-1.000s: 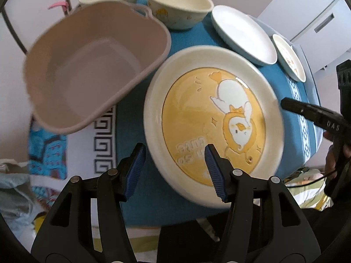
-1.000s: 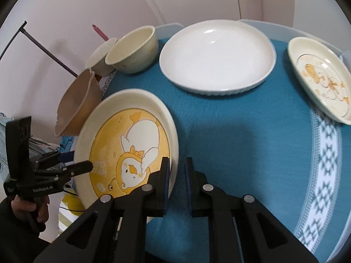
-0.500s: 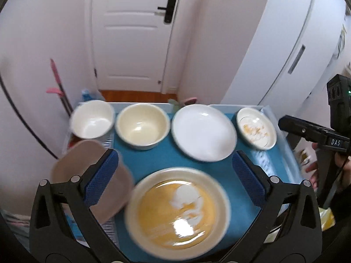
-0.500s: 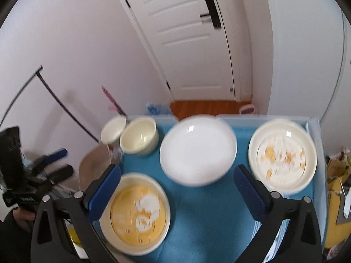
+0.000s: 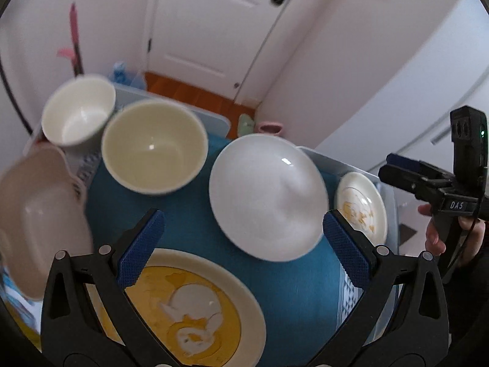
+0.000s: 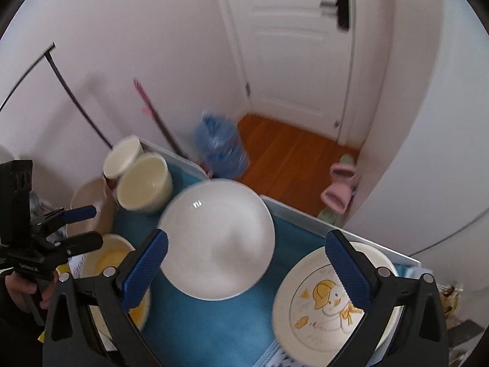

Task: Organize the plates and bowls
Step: 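Grasp the rim of the white oval dish with both grippers, then lift the white oval dish and carry it over the yellow duck plate, then lower the white oval dish onto the yellow duck plate and release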

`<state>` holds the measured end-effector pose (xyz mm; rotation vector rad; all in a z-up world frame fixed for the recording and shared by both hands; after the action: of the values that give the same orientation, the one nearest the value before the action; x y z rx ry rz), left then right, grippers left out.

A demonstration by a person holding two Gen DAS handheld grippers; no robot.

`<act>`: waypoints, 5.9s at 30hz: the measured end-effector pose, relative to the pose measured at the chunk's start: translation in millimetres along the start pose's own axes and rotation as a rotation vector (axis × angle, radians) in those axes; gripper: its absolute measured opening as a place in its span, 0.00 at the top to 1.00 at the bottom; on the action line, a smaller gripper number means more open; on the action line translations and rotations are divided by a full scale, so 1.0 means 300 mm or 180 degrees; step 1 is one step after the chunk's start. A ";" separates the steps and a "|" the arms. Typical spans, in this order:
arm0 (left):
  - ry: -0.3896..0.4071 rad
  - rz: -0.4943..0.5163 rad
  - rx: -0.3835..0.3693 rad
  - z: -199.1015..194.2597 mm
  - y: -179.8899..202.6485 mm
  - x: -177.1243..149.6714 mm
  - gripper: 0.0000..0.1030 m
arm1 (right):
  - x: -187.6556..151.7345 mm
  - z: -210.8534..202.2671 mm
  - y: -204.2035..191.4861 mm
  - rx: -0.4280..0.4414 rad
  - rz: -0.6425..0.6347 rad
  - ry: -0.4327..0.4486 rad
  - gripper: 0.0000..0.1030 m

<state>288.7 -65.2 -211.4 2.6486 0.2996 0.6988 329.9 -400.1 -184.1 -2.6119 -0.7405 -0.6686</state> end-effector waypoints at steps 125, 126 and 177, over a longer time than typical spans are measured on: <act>-0.1148 0.0638 0.0337 0.044 -0.324 -0.161 0.85 | -0.368 0.225 -0.580 0.0189 0.0365 -0.1127 0.88; -0.1142 0.0669 0.0354 0.046 -0.318 -0.163 0.85 | -0.369 0.223 -0.583 0.0147 0.0324 -0.1118 0.88; -0.0544 0.1602 0.1292 0.037 -0.094 -0.320 0.85 | -0.413 0.243 -0.806 -0.0761 -0.0103 -0.1049 0.88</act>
<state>209.3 -71.6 -273.1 3.1892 -0.3222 0.5948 126.1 -222.9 -262.5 -2.9790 -0.8427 -0.3547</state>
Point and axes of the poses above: each gripper's, at about its wrist camera, not at the fingertips, and z roughly the way its jaws point, y to its right, x to its top, the point moved 1 cm from there along z, roughly the way its jaws point, and after that the axes turned 4 degrees about -z, right-handed, at the moved point
